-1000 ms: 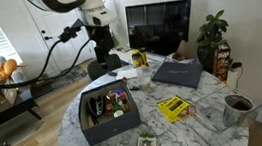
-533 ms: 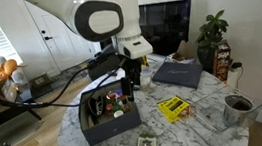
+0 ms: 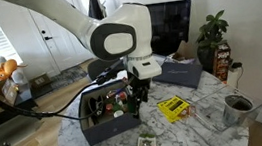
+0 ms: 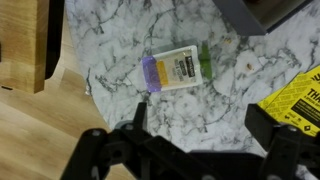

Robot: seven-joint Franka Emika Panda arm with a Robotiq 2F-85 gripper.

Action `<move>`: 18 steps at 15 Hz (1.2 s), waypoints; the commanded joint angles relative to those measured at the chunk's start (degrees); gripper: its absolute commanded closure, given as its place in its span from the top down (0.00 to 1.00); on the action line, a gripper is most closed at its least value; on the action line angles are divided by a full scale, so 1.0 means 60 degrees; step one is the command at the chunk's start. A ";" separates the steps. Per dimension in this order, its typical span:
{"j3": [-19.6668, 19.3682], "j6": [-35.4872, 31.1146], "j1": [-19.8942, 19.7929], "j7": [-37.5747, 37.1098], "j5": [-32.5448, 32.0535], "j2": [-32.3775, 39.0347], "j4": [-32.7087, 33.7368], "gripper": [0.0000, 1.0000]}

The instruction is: Put the white and purple packet in the clear container

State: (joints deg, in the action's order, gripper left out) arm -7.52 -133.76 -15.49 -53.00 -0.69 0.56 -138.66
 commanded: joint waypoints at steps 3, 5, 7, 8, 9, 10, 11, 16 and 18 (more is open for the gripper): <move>-0.0361 0.0028 0.0209 0.1524 0.1790 0.1072 -0.0415 1.00; -0.0408 0.0224 0.0170 0.2331 0.2305 0.1475 -0.0464 1.00; -0.0344 0.0043 0.0195 0.3148 0.2965 0.1805 -0.0558 0.99; -0.0251 -0.0059 0.0195 0.3667 0.3468 0.2027 -0.0495 0.96; -0.0191 -0.0044 0.0211 0.4097 0.3836 0.2181 -0.0412 0.95; -0.0113 -0.0023 0.0224 0.4575 0.4260 0.2332 -0.0314 0.89; -0.0058 -0.0061 0.0277 0.4910 0.4555 0.2563 -0.0146 0.88; -0.0170 -0.0119 0.0564 0.5078 0.4446 0.2774 0.0144 0.96; -0.0169 -0.0163 0.0625 0.5075 0.4443 0.2883 0.0258 0.94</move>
State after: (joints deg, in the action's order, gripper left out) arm -7.62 -134.94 -12.66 -22.77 25.66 17.82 -137.19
